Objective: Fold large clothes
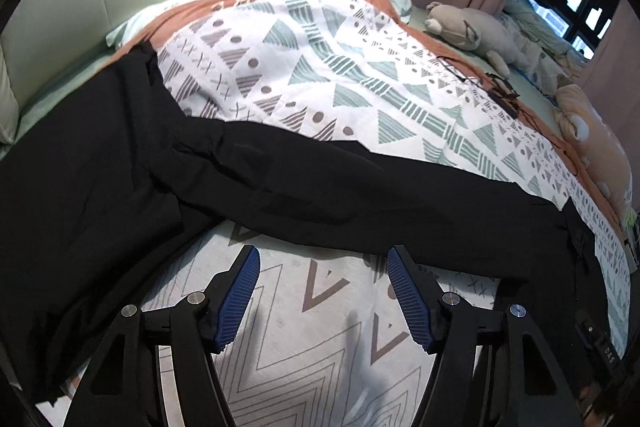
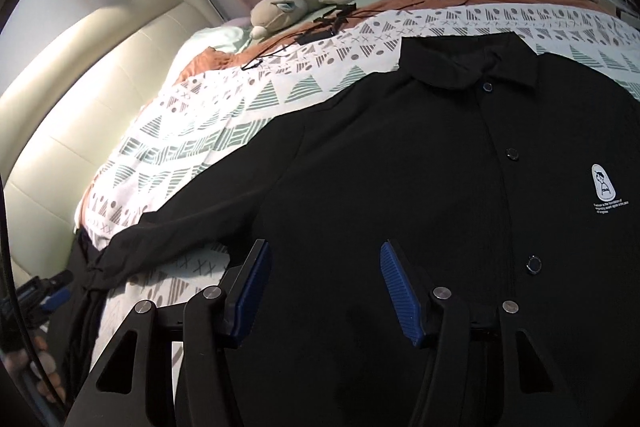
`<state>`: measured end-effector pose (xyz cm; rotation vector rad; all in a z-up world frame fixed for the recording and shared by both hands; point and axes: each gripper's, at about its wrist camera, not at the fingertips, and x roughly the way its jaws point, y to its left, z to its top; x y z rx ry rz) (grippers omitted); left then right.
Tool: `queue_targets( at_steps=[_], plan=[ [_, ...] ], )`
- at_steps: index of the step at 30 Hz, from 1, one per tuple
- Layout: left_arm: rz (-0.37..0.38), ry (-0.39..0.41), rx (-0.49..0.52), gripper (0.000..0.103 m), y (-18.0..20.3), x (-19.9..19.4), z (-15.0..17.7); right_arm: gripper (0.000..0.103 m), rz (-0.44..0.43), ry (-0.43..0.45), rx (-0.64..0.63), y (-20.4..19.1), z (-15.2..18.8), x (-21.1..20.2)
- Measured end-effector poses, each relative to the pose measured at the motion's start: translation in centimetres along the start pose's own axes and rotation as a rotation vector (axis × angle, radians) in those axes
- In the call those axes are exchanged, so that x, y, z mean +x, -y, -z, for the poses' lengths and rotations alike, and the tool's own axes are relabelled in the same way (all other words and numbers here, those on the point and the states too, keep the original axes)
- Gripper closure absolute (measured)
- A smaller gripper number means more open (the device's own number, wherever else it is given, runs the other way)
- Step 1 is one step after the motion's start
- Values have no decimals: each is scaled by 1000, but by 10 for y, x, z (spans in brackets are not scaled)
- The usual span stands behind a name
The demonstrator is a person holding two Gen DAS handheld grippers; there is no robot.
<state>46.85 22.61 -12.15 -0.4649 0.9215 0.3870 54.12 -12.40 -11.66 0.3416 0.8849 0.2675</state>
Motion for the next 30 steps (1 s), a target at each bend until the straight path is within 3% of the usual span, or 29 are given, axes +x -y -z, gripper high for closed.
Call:
queue_targets(
  at_steps=[6, 11, 13, 14, 15, 16, 19, 25, 30],
  plan=[
    [-53, -103, -127, 35, -22, 59, -6, 46, -10, 0, -20, -2, -5, 9],
    [-70, -90, -157, 35, -25, 81, -13, 62, -44, 26, -24, -2, -11, 9],
    [-83, -67, -155, 37, -23, 86, -15, 77, -68, 31, -22, -2, -14, 9],
    [-81, -45, -150, 55, -22, 86, -17, 82, -79, 28, -17, -1, -16, 10],
    [-89, -31, -139, 87, -21, 87, -18, 89, -98, 22, -8, -1, -19, 12],
    [-107, -39, -128, 92, -18, 89, -18, 90, -115, 13, 12, 1, -23, 15],
    [-93, 8, -133, 98, -16, 78, -22, 90, -155, 0, 83, 5, -30, 26],
    [-29, 164, -97, 101, -9, 23, -45, 90, -248, -88, 108, -16, -37, 71],
    [50, 246, -33, 102, 16, -16, -65, 90, -245, -197, 108, -30, -22, 122]
  ],
)
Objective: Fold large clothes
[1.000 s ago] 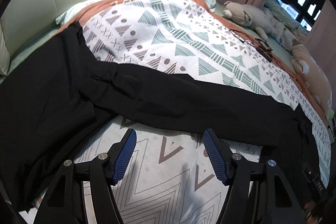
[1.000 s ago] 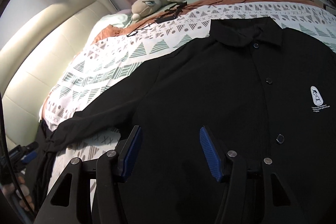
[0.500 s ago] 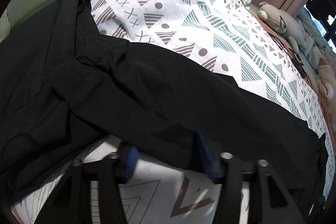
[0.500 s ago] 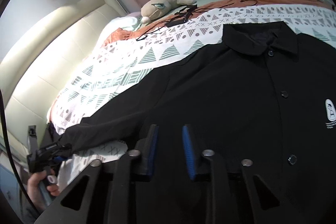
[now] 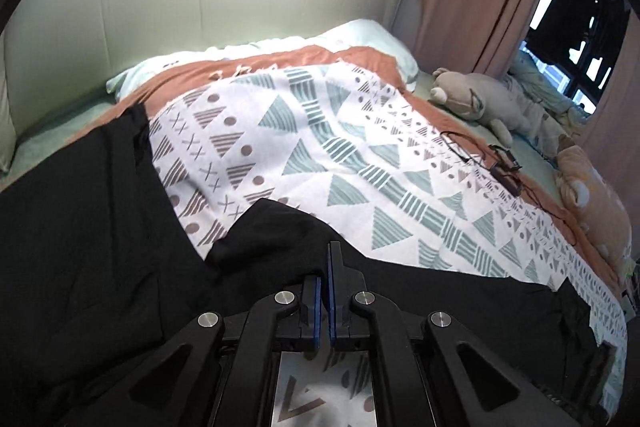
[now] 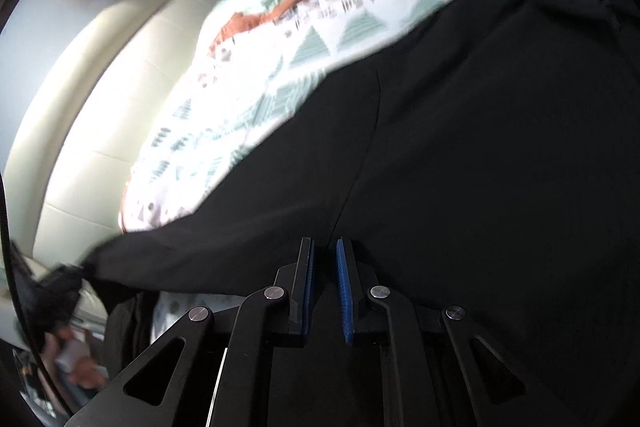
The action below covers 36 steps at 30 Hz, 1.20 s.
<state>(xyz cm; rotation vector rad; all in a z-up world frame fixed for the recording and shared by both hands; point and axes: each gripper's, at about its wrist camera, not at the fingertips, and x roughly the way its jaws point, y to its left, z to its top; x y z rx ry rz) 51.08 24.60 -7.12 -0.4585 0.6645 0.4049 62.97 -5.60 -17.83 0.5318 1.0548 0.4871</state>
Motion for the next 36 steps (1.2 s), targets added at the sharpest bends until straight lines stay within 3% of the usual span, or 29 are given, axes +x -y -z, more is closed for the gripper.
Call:
queue_targets(
  at_steps=[5, 12, 19, 23, 25, 26, 31, 36],
  plan=[
    [52, 56, 58, 102, 41, -21, -16, 94, -39, -11, 74, 12, 4, 9],
    [144, 87, 96, 102, 97, -64, -29, 80, -60, 47, 111, 18, 8, -36],
    [271, 122, 176, 102, 165, -110, -31, 79, -17, 137, 98, 19, 16, -105],
    [341, 117, 244, 102, 208, -130, -22, 76, 14, 215, 92, 32, 25, -149],
    [381, 105, 274, 102, 228, -138, -15, 64, 39, 265, 123, 47, 31, -172],
    [394, 99, 287, 102, 237, -141, -11, 63, 47, 281, 130, 51, 34, -177],
    [468, 55, 341, 102, 276, -145, 14, 63, 92, 331, 201, 89, 52, -209],
    [552, -5, 375, 102, 309, -134, 41, 63, 103, 377, 275, 110, 48, -232]
  ],
)
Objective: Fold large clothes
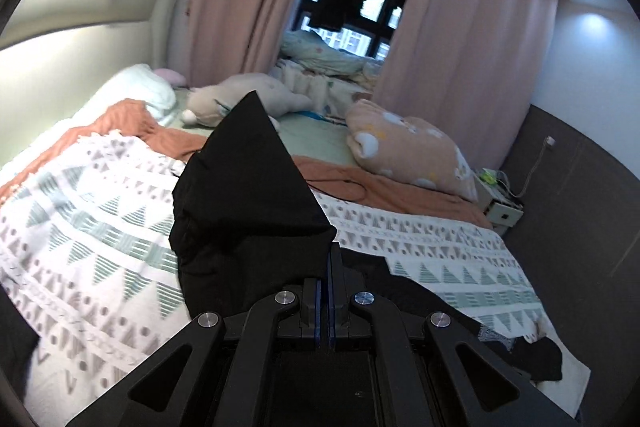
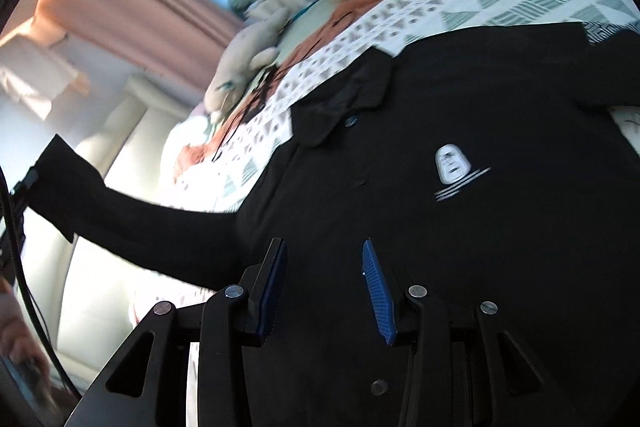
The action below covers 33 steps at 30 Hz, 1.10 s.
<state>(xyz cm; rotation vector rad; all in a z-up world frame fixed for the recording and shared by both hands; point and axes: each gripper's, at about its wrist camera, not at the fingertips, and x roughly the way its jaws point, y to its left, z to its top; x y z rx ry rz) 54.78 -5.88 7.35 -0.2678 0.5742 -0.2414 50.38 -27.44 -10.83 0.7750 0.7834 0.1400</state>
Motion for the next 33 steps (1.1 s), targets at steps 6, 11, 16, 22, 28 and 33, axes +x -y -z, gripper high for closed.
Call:
queue_targets(
  at_steps=[6, 11, 16, 22, 28, 33],
  plan=[
    [120, -79, 20, 102, 43, 42, 24, 63, -10, 9, 107, 35, -17, -10],
    [204, -236, 120, 79, 82, 84, 62, 62, 30, 30, 172, 63, -26, -23],
    [184, -219, 140, 16, 82, 88, 98, 52, 49, 39, 238, 86, -34, -26],
    [64, -219, 79, 16, 46, 79, 111, 46, 76, 36, 200, 85, -38, -19],
    [-97, -213, -24, 16, -7, 66, 135, 46, 134, 27, 113, 77, -42, -5],
    [-183, -214, -158, 16, -45, 60, 150, 46, 186, 33, -16, 52, -44, 3]
  ],
)
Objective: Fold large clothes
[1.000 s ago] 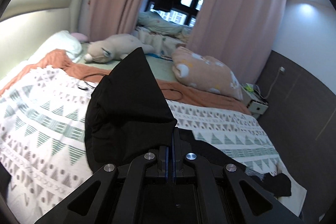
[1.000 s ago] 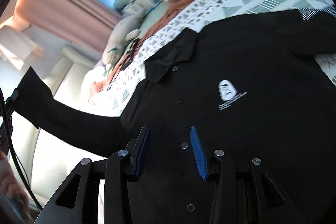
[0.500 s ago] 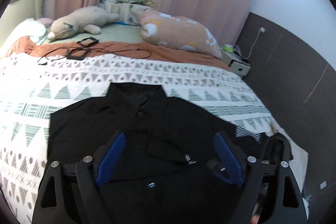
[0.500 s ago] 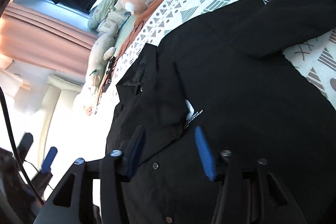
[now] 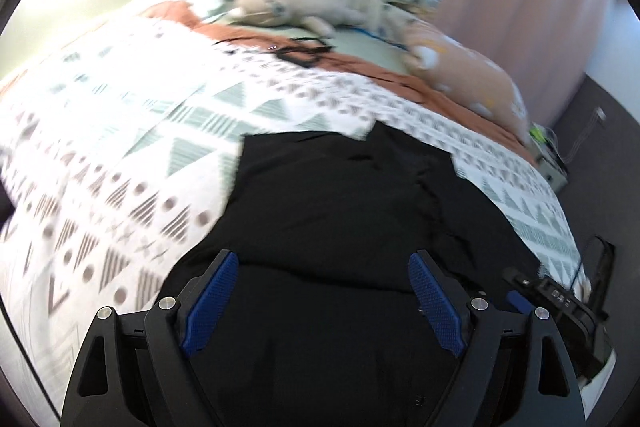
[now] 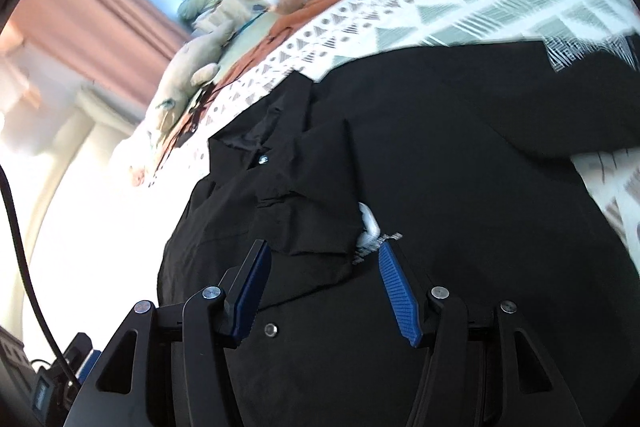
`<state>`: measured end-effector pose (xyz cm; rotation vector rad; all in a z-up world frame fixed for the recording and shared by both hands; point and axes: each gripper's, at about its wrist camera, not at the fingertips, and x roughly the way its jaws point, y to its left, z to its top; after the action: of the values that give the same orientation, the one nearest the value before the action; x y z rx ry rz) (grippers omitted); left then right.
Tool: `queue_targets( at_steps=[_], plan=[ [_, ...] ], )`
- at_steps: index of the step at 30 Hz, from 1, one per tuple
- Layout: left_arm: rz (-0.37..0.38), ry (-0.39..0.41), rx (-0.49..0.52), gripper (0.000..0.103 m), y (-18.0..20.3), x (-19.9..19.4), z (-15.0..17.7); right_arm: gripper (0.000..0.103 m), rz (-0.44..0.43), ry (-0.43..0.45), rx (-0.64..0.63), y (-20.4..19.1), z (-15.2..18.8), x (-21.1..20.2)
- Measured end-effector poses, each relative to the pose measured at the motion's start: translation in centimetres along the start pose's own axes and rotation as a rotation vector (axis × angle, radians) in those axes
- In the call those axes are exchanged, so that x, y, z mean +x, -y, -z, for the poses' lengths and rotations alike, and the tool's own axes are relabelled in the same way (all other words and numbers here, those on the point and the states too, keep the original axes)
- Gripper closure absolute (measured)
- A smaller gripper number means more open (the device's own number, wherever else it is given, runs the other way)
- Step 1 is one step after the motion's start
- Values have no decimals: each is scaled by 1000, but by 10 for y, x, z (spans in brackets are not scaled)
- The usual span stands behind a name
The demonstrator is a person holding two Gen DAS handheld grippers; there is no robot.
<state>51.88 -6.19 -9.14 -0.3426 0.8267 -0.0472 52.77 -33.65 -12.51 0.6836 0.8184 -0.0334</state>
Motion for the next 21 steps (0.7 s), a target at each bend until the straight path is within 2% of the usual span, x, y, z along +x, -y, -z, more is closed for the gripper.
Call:
queue_targets(
  at_steps=[3, 5, 7, 10, 15, 21],
  plan=[
    [0, -5, -117, 16, -33, 1, 5, 46, -8, -5, -110, -24, -1, 6],
    [-18, -2, -128, 16, -45, 3, 3, 44, 17, -19, -228, -44, -1, 14],
    [-33, -4, -140, 16, -58, 5, 1, 37, 75, -47, -331, -62, 3, 23],
    [-42, 11, -199, 16, -79, 3, 1, 37, 96, -74, -315, -68, 1, 34],
    [-51, 19, -258, 32, -108, -5, 2, 37, 177, -98, -365, -85, 3, 53],
    [-79, 21, -295, 38, -133, -5, 4, 37, 326, -112, -446, -104, 6, 88]
  ],
)
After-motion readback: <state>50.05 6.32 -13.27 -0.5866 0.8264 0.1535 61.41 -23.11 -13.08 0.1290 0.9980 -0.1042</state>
